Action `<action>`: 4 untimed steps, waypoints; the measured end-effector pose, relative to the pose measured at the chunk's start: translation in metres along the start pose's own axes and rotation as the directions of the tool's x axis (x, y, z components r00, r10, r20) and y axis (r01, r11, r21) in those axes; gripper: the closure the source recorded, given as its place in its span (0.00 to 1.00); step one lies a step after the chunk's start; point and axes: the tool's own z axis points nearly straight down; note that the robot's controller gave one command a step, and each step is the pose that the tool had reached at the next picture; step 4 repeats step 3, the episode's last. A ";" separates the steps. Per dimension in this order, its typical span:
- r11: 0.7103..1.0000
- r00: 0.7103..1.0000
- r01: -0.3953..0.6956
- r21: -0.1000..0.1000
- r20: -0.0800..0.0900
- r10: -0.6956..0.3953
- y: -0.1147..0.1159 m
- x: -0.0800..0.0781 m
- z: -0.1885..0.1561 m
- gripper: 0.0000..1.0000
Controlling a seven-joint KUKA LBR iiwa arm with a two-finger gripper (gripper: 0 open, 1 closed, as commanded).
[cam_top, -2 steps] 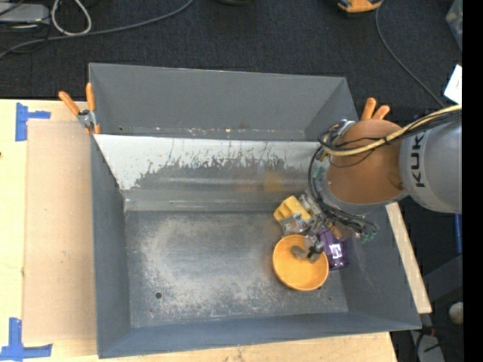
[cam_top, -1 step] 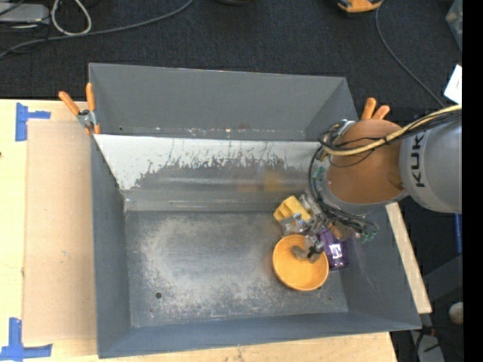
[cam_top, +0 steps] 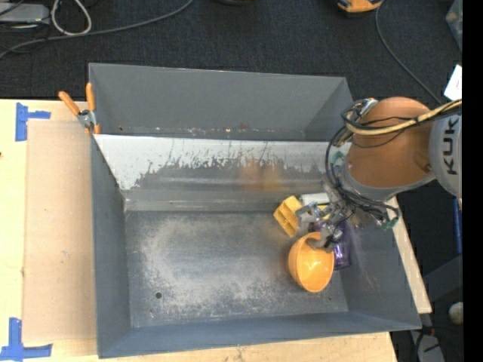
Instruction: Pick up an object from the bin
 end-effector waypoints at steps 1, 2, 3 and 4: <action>1.000 1.000 0.004 -0.004 -0.003 -0.004 0.016 0.013 -0.075 1.00; 0.976 0.976 0.216 0.005 0.004 -0.216 0.015 0.028 -0.061 1.00; 0.898 0.898 0.440 -0.004 0.001 -0.440 0.069 0.063 -0.069 1.00; 0.898 0.898 0.440 -0.004 0.001 -0.440 0.069 0.063 -0.069 1.00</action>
Offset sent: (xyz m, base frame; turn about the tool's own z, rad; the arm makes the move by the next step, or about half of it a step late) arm -0.0488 -0.0154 0.0014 -0.4768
